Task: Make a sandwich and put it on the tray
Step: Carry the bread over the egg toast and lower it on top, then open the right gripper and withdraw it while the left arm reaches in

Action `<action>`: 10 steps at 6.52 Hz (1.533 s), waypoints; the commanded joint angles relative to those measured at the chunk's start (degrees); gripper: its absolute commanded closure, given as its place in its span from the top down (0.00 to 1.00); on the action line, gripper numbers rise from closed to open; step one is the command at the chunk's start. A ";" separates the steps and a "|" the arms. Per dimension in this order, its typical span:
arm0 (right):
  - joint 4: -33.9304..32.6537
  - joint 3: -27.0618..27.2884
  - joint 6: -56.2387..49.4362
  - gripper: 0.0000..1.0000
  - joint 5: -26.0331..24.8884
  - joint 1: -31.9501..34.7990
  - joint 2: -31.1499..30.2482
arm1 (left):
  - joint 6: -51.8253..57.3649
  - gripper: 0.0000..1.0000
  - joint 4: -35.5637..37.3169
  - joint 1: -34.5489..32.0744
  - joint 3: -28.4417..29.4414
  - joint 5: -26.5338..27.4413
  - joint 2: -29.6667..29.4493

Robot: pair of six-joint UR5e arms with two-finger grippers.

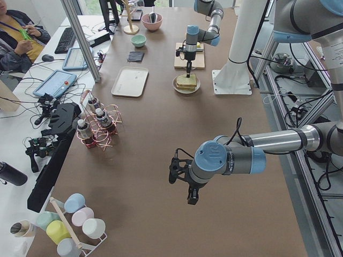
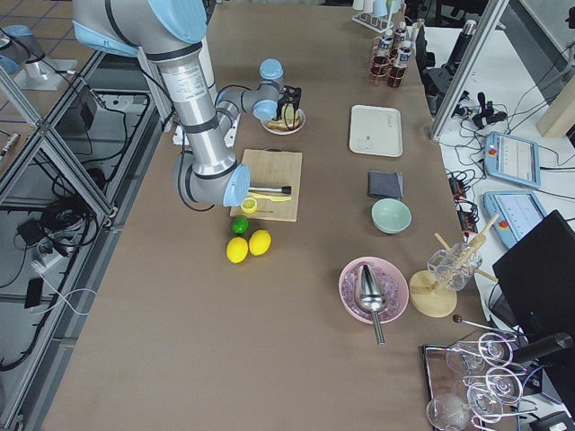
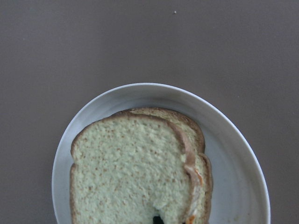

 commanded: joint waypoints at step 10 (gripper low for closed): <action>-0.73 6.52 -12.78 0.99 15.58 17.46 -10.87 | -58.48 0.97 -30.36 28.77 -4.59 -2.73 -7.53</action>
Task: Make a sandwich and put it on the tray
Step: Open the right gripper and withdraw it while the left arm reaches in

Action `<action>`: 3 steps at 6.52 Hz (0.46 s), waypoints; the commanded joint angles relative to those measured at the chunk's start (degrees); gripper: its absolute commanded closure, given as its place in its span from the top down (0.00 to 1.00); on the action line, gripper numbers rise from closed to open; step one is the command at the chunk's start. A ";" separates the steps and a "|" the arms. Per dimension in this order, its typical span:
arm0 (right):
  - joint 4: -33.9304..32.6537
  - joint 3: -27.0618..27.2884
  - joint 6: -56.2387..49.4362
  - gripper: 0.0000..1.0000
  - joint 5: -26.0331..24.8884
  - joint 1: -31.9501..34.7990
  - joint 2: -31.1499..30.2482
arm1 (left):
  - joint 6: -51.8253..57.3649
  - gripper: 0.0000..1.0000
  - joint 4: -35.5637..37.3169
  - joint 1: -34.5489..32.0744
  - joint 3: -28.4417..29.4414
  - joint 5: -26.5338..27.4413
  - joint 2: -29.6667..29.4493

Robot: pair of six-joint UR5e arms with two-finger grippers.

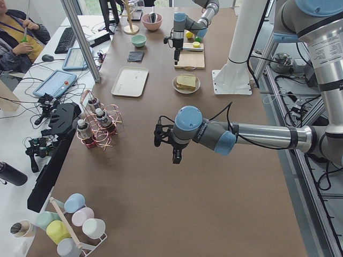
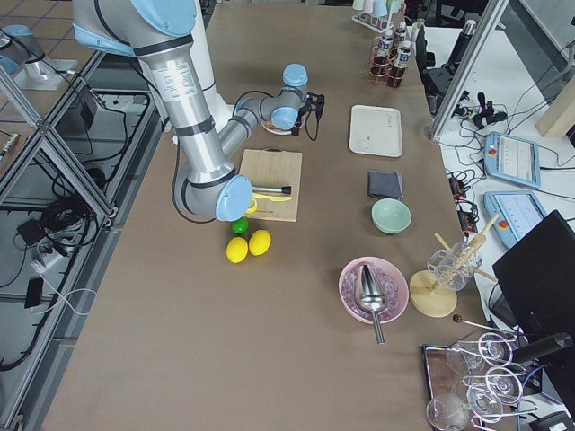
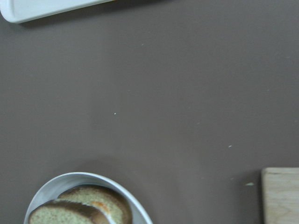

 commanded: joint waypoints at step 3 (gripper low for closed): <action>0.13 2.27 -17.13 0.99 10.24 11.29 -10.82 | -29.14 0.97 -8.96 23.39 -2.03 9.27 -12.28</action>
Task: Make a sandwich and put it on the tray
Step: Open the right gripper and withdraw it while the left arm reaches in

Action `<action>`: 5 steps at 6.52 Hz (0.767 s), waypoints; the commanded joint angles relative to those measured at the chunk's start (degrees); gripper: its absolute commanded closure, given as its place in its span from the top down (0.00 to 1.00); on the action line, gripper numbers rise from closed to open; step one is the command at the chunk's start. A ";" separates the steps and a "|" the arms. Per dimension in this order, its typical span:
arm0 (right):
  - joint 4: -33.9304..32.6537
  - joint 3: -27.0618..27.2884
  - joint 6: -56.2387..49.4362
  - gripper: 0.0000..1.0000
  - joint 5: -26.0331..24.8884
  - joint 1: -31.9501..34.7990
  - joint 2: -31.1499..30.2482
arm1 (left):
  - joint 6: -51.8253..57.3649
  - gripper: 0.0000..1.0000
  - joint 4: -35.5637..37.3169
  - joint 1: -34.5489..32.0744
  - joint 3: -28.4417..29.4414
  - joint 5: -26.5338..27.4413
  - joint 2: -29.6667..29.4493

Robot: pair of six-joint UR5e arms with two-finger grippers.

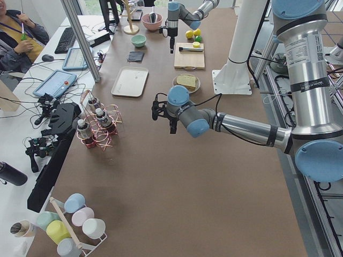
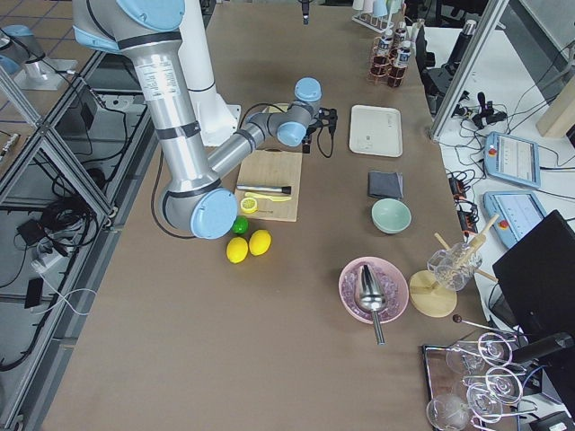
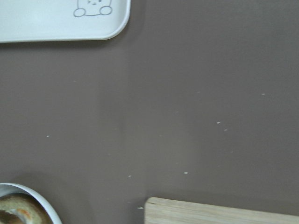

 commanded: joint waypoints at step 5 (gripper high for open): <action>0.56 -0.52 -27.27 0.99 8.86 15.08 -15.37 | -17.20 0.97 19.39 26.11 -4.04 19.92 -20.63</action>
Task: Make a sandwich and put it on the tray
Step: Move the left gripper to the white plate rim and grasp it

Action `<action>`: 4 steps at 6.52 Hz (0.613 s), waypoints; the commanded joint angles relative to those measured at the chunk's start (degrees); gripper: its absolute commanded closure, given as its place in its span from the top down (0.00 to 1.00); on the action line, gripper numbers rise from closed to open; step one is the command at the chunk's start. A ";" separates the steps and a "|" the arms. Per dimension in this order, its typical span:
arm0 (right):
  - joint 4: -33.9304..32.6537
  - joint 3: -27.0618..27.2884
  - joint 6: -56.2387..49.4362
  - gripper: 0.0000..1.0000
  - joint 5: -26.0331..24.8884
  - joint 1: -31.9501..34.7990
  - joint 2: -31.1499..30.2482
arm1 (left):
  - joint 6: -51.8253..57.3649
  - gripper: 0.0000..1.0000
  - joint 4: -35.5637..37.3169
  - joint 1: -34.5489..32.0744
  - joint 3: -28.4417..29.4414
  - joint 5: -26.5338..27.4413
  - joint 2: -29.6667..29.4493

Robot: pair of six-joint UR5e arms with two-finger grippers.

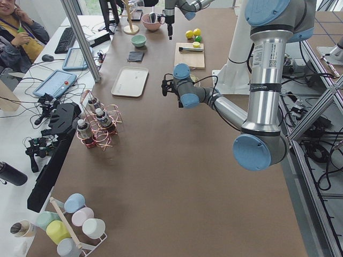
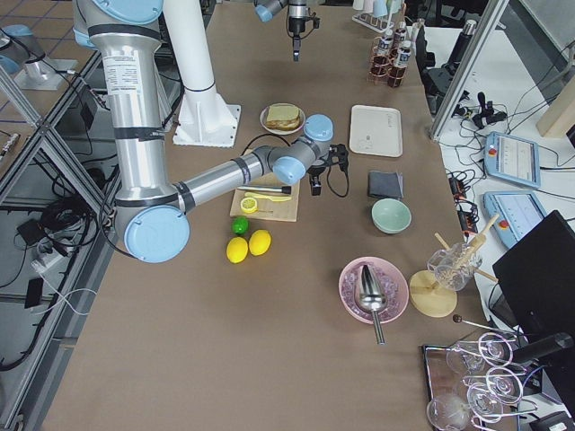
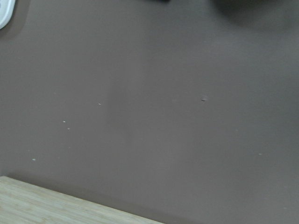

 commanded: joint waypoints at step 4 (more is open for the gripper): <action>-0.08 0.45 -14.36 0.99 5.01 10.03 -11.33 | -7.86 0.97 16.20 18.45 2.01 19.98 -14.70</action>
